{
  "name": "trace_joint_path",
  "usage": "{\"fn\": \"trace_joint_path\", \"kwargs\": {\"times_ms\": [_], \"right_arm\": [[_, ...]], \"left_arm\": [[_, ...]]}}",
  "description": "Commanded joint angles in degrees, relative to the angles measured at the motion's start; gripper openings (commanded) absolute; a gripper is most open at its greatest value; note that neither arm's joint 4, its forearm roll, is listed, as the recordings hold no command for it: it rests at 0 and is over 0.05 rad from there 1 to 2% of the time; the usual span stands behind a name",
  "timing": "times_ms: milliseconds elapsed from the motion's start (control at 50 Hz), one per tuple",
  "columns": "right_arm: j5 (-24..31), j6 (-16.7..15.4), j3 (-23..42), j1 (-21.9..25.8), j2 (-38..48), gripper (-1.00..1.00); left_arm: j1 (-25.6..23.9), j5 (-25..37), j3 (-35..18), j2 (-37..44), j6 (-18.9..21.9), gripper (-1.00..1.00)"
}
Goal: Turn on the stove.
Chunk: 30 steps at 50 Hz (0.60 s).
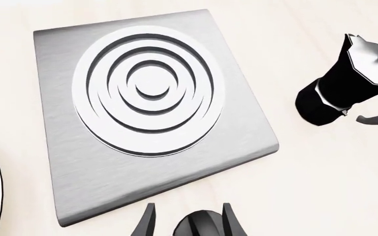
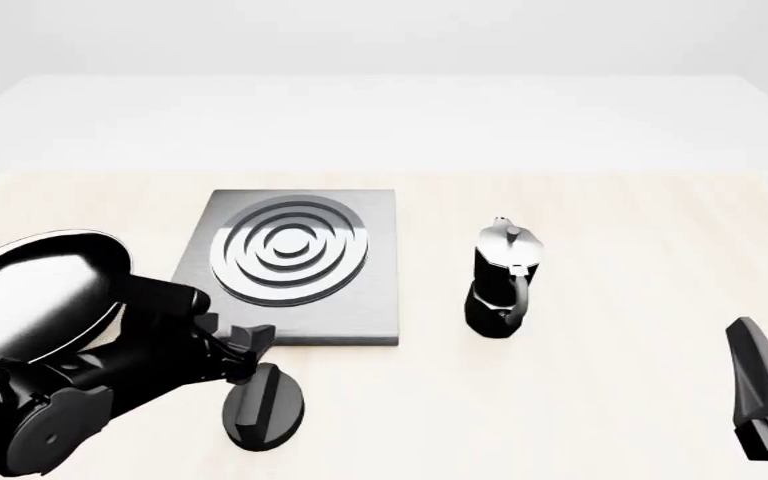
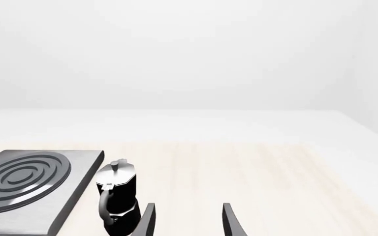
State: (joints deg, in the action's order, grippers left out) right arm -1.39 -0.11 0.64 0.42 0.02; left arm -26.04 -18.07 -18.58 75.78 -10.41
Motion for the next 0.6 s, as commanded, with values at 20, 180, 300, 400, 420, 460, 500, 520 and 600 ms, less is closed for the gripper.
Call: {"fn": "trace_joint_path", "kwargs": {"times_ms": [20,180,300,400,420,460,500,520,600], "right_arm": [[-0.1,0.5,0.1,0.0,0.0,1.00],[-0.2,0.6,0.0,0.0,0.0,1.00],[-0.2,0.6,0.1,0.0,0.0,1.00],[-0.4,0.7,0.0,0.0,0.0,1.00],[-0.3,0.8,0.1,0.0,0.0,1.00],[-0.3,0.8,0.0,0.1,0.0,1.00],[-0.2,0.8,0.0,0.1,0.0,1.00],[-0.2,0.9,0.1,0.1,0.0,1.00],[-0.3,1.0,0.1,0.1,0.0,1.00]], "left_arm": [[-0.5,-4.2,1.1,4.6,-0.9,1.00],[-1.8,-6.9,1.9,7.9,-2.6,1.00],[-2.8,-8.1,1.9,10.0,-4.1,1.00],[-3.4,-8.6,1.8,11.1,-4.8,1.00],[-3.5,-8.9,1.9,11.4,-5.1,1.00],[-3.7,-8.9,1.8,11.7,-5.4,1.00],[-3.8,-8.8,1.6,11.9,-5.6,1.00],[-3.9,-8.8,1.5,11.9,-6.0,1.00],[-4.0,-9.1,1.5,12.5,-6.3,1.00]]}}
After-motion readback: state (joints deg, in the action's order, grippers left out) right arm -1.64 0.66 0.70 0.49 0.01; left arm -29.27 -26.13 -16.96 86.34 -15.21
